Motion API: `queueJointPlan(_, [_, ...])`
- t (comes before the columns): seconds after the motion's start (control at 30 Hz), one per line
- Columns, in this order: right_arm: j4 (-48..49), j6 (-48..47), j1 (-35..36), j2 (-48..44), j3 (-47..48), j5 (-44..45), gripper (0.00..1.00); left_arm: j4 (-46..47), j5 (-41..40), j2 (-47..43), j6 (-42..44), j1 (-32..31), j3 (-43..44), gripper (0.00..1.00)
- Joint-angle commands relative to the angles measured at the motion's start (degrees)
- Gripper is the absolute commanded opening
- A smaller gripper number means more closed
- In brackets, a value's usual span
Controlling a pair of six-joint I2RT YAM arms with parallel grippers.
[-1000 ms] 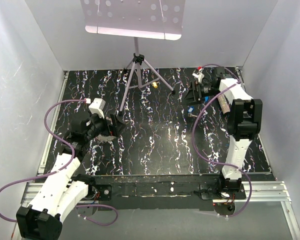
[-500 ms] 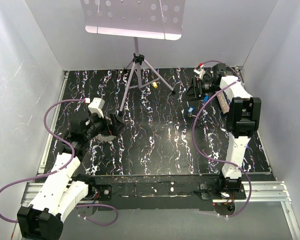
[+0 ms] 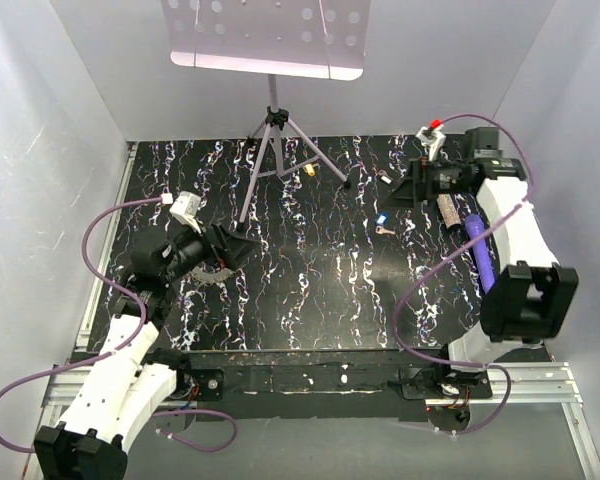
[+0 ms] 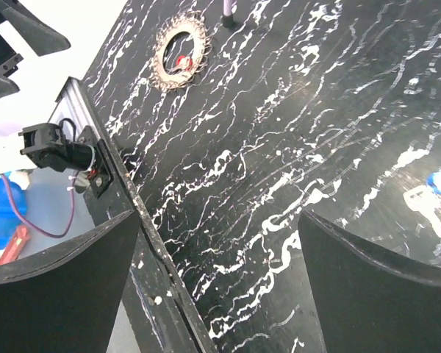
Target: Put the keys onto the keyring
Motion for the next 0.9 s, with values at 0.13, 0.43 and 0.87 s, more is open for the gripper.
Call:
queueJointPlan(0.13, [0.47,-0.83,-4.95,-8.74,-6.50,-0.94,0.98,35.02,10.76,0.12,-32.88,0.21,-9.17,0.98])
queueJointPlan(0.43, [14.71,9.19,-1.53,-27.45,-19.67,28.33,0.80,2.99,-3.59,-6.19,-25.83,0.12,-3.84,0.98])
queueJointPlan(0.87, [14.71,9.19,-2.41,-27.47,-15.38,28.33,0.80,4.60,8.18,-13.24,-16.72,0.21,-2.48,0.98])
